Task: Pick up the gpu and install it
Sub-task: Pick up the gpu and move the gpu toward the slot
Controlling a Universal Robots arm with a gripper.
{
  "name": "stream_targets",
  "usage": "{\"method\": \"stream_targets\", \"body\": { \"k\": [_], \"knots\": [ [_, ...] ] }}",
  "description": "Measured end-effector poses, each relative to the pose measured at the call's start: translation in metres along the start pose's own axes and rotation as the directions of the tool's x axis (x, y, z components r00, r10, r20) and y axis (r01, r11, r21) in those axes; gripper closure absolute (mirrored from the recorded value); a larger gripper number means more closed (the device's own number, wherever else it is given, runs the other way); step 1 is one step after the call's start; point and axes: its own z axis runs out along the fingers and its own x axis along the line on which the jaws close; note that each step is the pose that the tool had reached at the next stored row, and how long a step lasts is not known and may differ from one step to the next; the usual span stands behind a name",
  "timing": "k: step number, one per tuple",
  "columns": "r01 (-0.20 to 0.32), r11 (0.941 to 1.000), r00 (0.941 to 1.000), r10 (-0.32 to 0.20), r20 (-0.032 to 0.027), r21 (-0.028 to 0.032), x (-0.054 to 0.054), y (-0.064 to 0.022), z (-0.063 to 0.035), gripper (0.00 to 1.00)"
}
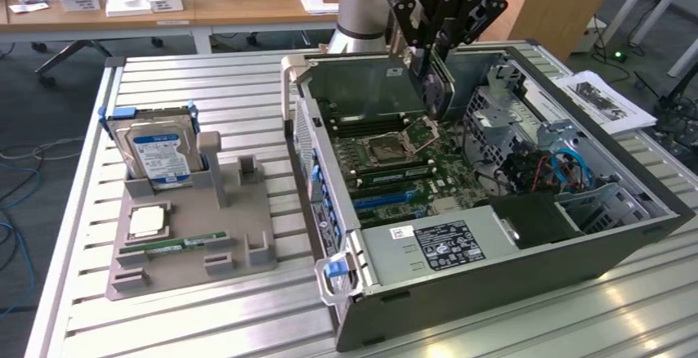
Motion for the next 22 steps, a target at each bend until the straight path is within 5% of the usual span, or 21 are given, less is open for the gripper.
{"method": "stream_targets", "body": {
  "k": [22],
  "knots": [
    [0.0, 1.0, 1.0, 0.0, 0.0, 0.0, -0.012, 0.0006, 0.0003, 0.73]
  ]
}}
